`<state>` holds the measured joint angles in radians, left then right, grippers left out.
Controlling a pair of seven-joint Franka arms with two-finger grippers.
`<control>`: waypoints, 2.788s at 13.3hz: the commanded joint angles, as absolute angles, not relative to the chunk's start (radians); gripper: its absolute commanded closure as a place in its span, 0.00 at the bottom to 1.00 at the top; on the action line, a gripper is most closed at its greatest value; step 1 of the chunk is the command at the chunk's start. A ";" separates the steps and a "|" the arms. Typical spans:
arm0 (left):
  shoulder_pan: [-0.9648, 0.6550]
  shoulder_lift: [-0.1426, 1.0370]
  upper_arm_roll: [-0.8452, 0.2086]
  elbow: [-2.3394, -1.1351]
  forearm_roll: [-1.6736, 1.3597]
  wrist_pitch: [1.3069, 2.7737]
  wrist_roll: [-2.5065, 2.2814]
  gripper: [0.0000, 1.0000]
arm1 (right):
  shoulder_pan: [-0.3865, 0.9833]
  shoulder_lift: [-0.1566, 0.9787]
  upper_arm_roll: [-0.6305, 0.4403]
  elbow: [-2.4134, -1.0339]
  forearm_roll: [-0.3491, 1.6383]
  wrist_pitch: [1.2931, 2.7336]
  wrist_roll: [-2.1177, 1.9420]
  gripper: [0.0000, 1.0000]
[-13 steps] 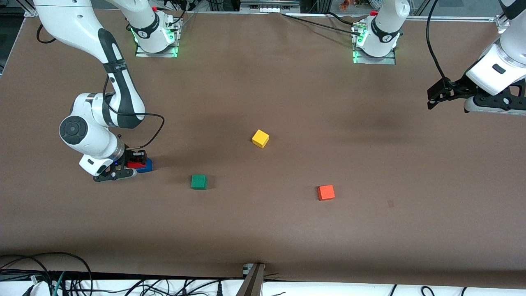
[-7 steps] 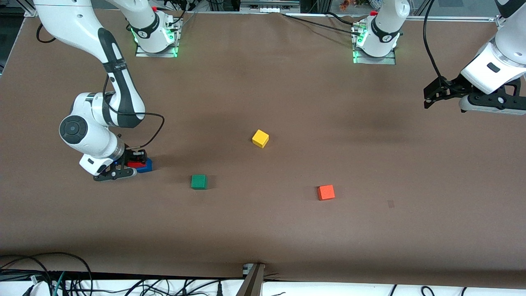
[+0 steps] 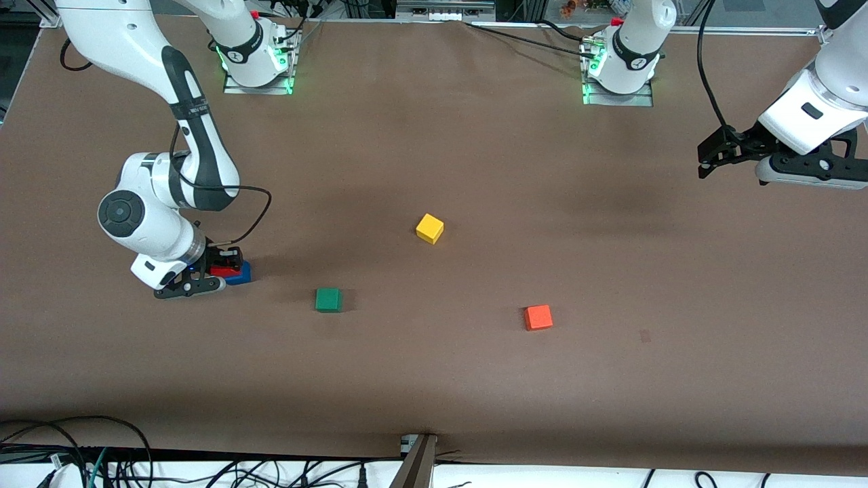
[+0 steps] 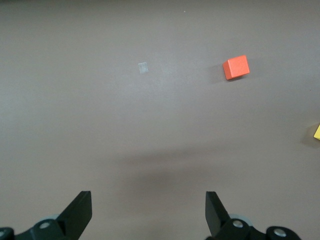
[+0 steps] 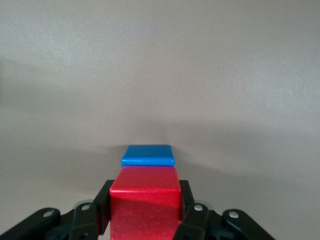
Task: Pass red block to right arm, stack on blue
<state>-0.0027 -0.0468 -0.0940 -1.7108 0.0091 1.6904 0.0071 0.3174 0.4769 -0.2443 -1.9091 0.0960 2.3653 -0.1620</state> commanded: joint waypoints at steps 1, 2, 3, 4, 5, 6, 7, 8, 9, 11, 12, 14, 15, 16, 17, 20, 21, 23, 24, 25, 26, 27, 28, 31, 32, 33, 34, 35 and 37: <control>-0.005 -0.031 -0.100 -1.677 0.041 1.667 -0.008 0.00 | 0.318 0.471 -0.242 -1.937 0.089 2.393 -0.166 0.64; -0.005 -0.031 -0.100 -1.677 0.041 1.667 -0.008 0.00 | 0.318 0.471 -0.242 -1.937 0.089 2.396 -0.166 0.64; -0.005 -0.031 -0.100 -1.677 0.041 1.666 -0.008 0.00 | 0.318 0.474 -0.242 -1.937 0.089 2.399 -0.166 0.64; -0.006 -0.031 -0.103 -1.677 0.041 1.666 -0.009 0.00 | 0.319 0.474 -0.242 -1.937 0.089 2.399 -0.166 0.64; -0.006 -0.031 -0.107 -1.677 0.041 1.664 -0.011 0.00 | 0.318 0.474 -0.242 -1.937 0.089 2.399 -0.166 0.64; -0.006 -0.031 -0.109 -1.677 0.041 1.663 -0.011 0.00 | 0.319 0.474 -0.242 -1.937 0.089 2.399 -0.166 0.64; -0.006 -0.031 -0.110 -1.677 0.041 1.663 -0.011 0.00 | 0.319 0.474 -0.242 -1.937 0.089 2.399 -0.166 0.64; -0.006 -0.031 -0.110 -1.677 0.041 1.663 -0.009 0.00 | 0.319 0.474 -0.242 -1.937 0.089 2.399 -0.166 0.64; -0.006 -0.031 -0.110 -1.677 0.041 1.663 -0.011 0.00 | 0.319 0.474 -0.242 -1.937 0.089 2.399 -0.166 0.64; -0.005 -0.031 -0.110 -1.677 0.041 1.663 -0.011 0.00 | 0.319 0.474 -0.242 -1.937 0.089 2.399 -0.166 0.64; -0.005 -0.031 -0.110 -1.677 0.041 1.663 -0.011 0.00 | 0.319 0.474 -0.242 -1.937 0.089 2.399 -0.166 0.63; -0.006 -0.031 -0.110 -1.677 0.041 1.663 -0.011 0.00 | 0.319 0.474 -0.242 -1.936 0.089 2.399 -0.158 0.13; -0.005 -0.031 -0.110 -1.677 0.041 1.663 -0.011 0.00 | 0.319 0.474 -0.242 -1.936 0.089 2.396 -0.155 0.00; -0.006 -0.031 -0.110 -1.677 0.041 1.663 -0.011 0.00 | 0.321 0.474 -0.242 -1.927 0.089 2.392 -0.152 0.00; -0.005 -0.031 -0.110 -1.677 0.041 1.663 -0.011 0.00 | 0.319 0.474 -0.242 -1.922 0.089 2.390 -0.156 0.00; -0.005 -0.031 -0.110 -1.677 0.041 1.663 -0.011 0.00 | 0.318 0.471 -0.242 -1.901 0.089 2.387 -0.170 0.00; -0.005 -0.031 -0.110 -1.677 0.041 1.661 -0.011 0.00 | 0.316 0.468 -0.244 -1.895 0.089 2.384 -0.172 0.00; -0.005 -0.031 -0.110 -1.677 0.041 1.661 -0.011 0.00 | 0.313 0.463 -0.245 -1.876 0.089 2.355 -0.172 0.00; -0.005 -0.031 -0.110 -1.677 0.041 1.661 -0.011 0.00 | 0.311 0.463 -0.247 -1.853 0.090 2.320 -0.170 0.00; -0.005 -0.031 -0.110 -1.677 0.041 1.661 -0.011 0.00 | 0.310 0.462 -0.247 -1.821 0.091 2.268 -0.169 0.00; -0.005 -0.031 -0.110 -1.677 0.041 1.661 -0.011 0.00 | 0.308 0.463 -0.252 -1.777 0.091 2.197 -0.167 0.00; -0.005 -0.031 -0.110 -1.677 0.041 1.661 -0.011 0.00 | 0.310 0.463 -0.259 -1.734 0.091 2.125 -0.164 0.00; -0.005 -0.031 -0.110 -1.677 0.041 1.661 -0.009 0.00 | 0.310 0.462 -0.262 -1.694 0.091 2.064 -0.164 0.00; -0.005 -0.031 -0.110 -1.677 0.041 1.661 -0.011 0.00 | 0.310 0.445 -0.290 -1.559 0.089 1.845 -0.170 0.00; -0.005 -0.031 -0.110 -1.677 0.041 1.661 -0.011 0.00 | 0.310 0.442 -0.291 -1.496 0.089 1.762 -0.169 0.00; -0.005 -0.031 -0.110 -1.677 0.041 1.661 -0.009 0.00 | 0.310 0.440 -0.294 -1.444 0.090 1.684 -0.163 0.00; -0.005 -0.031 -0.110 -1.677 0.041 1.661 -0.011 0.00 | 0.310 0.436 -0.302 -1.396 0.091 1.614 -0.163 0.00; -0.005 -0.031 -0.110 -1.677 0.041 1.660 -0.011 0.00 | 0.310 0.427 -0.305 -1.347 0.091 1.547 -0.161 0.00; -0.005 -0.031 -0.110 -1.677 0.041 1.660 -0.011 0.00 | 0.310 0.425 -0.311 -1.281 0.089 1.436 -0.156 0.00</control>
